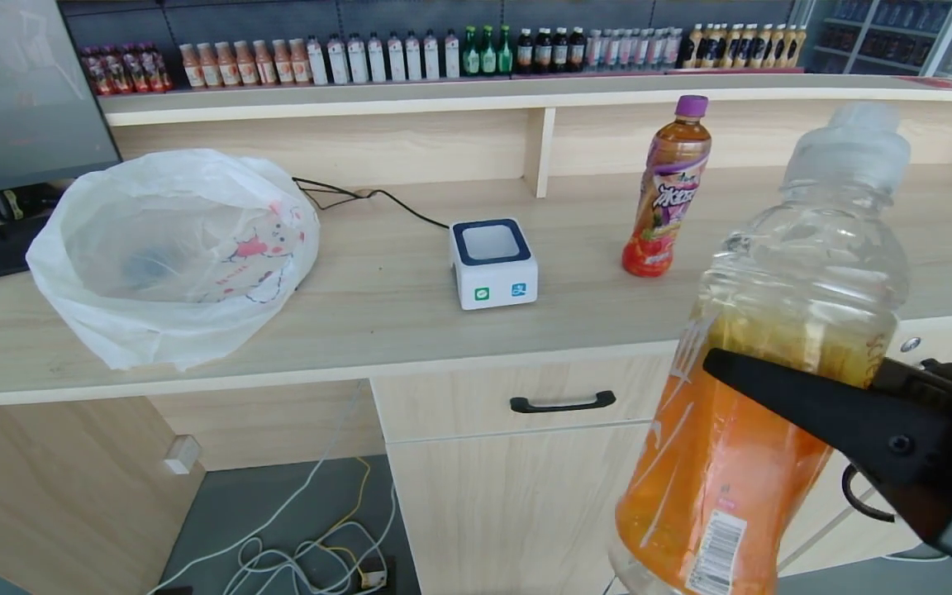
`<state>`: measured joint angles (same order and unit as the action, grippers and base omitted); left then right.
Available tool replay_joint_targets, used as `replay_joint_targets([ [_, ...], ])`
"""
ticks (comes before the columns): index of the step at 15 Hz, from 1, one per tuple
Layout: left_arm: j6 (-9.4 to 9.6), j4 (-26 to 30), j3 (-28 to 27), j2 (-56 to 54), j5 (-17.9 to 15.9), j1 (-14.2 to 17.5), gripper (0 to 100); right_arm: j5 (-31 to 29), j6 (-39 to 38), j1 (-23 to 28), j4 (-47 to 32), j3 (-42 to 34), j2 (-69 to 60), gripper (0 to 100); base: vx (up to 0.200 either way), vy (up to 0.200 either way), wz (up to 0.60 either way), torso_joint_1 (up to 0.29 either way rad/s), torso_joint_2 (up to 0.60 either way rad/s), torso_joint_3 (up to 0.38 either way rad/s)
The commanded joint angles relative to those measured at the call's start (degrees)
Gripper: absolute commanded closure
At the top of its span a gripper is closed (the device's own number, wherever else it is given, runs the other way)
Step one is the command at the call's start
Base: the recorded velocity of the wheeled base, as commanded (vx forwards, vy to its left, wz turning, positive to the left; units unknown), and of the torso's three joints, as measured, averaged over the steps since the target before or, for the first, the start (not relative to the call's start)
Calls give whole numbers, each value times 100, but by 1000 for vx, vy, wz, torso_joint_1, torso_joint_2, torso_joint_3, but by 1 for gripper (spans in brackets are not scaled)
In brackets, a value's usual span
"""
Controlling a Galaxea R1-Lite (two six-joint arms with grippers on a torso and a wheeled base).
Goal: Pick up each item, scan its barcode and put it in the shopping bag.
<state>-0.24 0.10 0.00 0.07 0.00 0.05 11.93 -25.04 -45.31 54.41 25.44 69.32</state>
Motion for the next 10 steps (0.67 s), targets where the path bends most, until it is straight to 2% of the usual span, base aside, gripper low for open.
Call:
replay_joint_targets([
  [1,-2,-1,0,1,0,4,0,19,-282,-663,44,-31,29,100,0,0,0,0,0,0],
  [5,-2,-1,0,1,0,4,0,19,-985,-1208,44,725,346,100,0,0,0,0,0,0],
  [10,-2,-1,0,1,0,-5,0,19,-1486,-1199,53,1393,952,100,0,0,0,0,0,0],
])
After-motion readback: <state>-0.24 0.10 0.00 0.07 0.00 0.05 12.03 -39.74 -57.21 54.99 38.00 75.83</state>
